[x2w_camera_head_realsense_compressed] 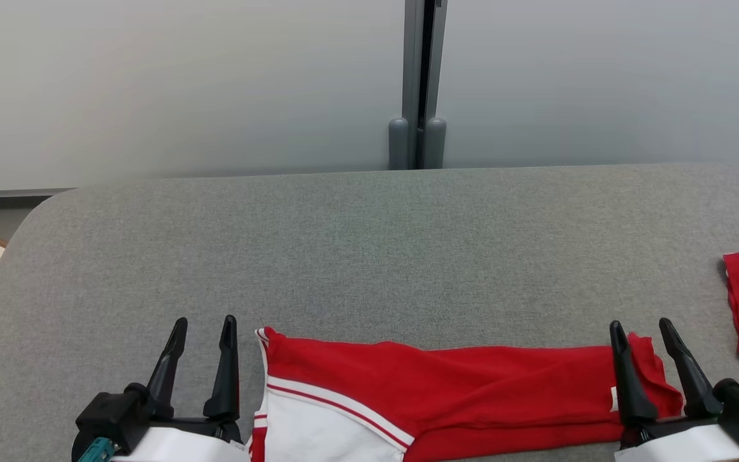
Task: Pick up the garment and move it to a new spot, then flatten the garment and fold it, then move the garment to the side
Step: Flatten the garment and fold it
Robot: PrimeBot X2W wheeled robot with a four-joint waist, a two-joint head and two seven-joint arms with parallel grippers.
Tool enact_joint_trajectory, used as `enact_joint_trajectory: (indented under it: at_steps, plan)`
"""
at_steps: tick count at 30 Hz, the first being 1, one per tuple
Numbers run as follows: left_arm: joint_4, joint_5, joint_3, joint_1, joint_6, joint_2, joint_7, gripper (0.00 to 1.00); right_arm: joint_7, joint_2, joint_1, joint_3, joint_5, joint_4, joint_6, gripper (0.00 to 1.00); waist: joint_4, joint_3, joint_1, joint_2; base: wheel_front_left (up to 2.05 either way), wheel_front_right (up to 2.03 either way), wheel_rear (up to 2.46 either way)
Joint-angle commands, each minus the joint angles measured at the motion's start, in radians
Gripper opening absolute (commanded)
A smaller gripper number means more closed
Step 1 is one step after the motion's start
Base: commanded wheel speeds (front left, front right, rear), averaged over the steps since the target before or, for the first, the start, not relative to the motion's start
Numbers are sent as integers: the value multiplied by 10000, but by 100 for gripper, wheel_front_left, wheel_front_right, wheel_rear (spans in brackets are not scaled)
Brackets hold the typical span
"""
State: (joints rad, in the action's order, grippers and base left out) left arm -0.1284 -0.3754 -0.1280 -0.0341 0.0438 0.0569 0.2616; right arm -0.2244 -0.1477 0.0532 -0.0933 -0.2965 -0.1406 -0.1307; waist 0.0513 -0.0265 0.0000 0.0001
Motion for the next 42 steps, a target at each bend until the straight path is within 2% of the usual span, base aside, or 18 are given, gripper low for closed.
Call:
enact_joint_trajectory:
  at_steps: [1, 7, 15, 19, 27, 42]
  plan:
    - [-48, 78, 99, 147, 76, 39, 43, 100, -26, -33, -113, -4, 92, -22, 0, 100, 24, 35, 0, -1, 0, 0, 0]
    - [-365, 221, 276, 123, 344, -42, 43, 100, 77, 1, -312, 23, 118, -239, 0, 100, 113, 137, 0, -1, 0, 0, 0]
    - [-562, -52, -76, 213, 350, -43, 44, 100, 274, 110, -387, 293, 265, -581, 0, 100, 165, 216, 0, -1, 0, 0, 0]
    - [-592, -65, -175, 256, 314, -43, 44, 100, 568, 256, -355, 844, 351, -959, 0, 100, 169, 243, 0, -1, 0, 0, 0]
    - [-699, -21, -433, 311, 350, -42, 44, 100, 1268, 679, -713, 2035, -1, -2371, 0, 100, 107, 518, 0, -1, 0, 0, 0]
    - [-899, 135, -815, 612, 492, -43, 44, 100, 1408, 896, -2226, 3398, -215, -5500, 0, 100, 324, 962, 0, -1, 0, 0, 0]
